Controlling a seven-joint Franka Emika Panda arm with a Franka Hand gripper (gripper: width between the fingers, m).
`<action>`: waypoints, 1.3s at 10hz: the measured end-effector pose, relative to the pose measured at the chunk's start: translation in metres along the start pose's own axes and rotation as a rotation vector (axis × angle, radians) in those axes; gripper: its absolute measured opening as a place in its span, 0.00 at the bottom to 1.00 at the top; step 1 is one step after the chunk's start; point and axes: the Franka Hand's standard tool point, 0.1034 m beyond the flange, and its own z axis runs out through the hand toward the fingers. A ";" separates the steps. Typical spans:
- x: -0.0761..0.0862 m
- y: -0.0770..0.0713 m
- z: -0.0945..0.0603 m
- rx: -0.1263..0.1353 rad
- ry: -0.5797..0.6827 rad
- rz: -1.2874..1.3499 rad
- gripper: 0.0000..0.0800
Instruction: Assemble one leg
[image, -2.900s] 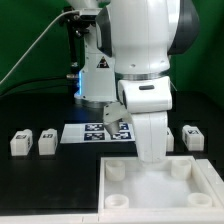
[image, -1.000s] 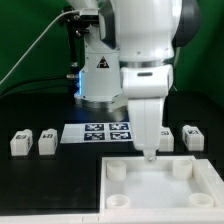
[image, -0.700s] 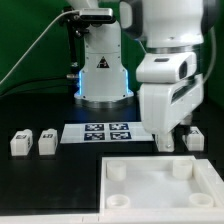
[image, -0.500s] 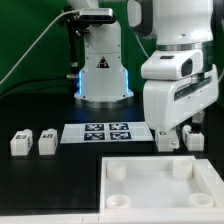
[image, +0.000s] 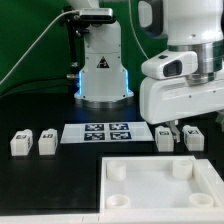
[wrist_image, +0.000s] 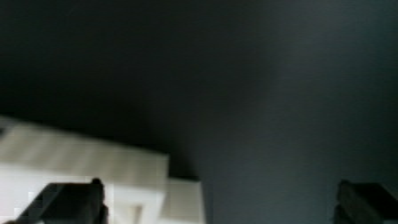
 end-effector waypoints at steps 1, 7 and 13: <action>-0.007 -0.007 0.000 0.000 -0.007 0.043 0.81; -0.030 -0.014 0.008 -0.005 -0.316 0.129 0.81; -0.048 -0.021 0.018 -0.007 -0.897 0.132 0.81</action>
Offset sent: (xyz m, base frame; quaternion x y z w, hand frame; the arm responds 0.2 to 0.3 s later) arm 0.0000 0.0000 0.0000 0.0000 0.0000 0.0000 1.0000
